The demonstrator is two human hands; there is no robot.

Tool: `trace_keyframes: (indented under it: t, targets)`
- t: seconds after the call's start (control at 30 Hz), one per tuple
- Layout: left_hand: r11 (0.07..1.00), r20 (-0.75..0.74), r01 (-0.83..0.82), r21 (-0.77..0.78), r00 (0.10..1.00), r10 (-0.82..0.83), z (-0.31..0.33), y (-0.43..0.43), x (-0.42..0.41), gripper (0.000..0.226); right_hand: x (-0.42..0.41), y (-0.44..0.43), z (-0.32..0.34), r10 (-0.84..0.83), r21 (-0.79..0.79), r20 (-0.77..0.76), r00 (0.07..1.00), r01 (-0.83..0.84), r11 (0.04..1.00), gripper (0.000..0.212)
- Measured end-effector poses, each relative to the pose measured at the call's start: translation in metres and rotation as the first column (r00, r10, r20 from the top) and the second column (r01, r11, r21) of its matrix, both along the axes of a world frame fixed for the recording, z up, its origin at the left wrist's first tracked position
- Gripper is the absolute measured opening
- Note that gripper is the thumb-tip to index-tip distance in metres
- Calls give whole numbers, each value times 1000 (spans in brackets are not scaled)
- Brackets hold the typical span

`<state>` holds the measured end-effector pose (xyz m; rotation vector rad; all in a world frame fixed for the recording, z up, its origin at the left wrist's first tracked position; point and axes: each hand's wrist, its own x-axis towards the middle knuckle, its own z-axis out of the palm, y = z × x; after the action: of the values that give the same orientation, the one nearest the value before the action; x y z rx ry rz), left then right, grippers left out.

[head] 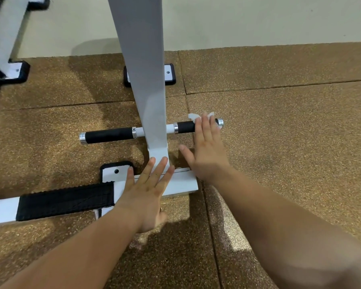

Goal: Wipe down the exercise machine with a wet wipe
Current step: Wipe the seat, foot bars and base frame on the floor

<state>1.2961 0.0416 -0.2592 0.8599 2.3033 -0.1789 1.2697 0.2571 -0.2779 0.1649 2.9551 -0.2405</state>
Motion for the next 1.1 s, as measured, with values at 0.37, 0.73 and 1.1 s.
trace_keyframes:
  t: [0.37, 0.73, 1.1]
  targets:
    - [1000, -7, 1, 12, 1000, -1, -1, -1, -1, 112, -4, 5, 2, -145, 15, -11, 989, 145, 989, 92]
    - [1000, -15, 4, 13, 1000, -4, -3, -2, -1, 112, -4, 27, 7, -199, 162, 10, 980, 195, 967, 90]
    - [1000, 4, 4, -3, 1000, -4, -2, -1, -1, 112, -3, 23, 6, 16, 194, 35, 999, -23, 981, 84]
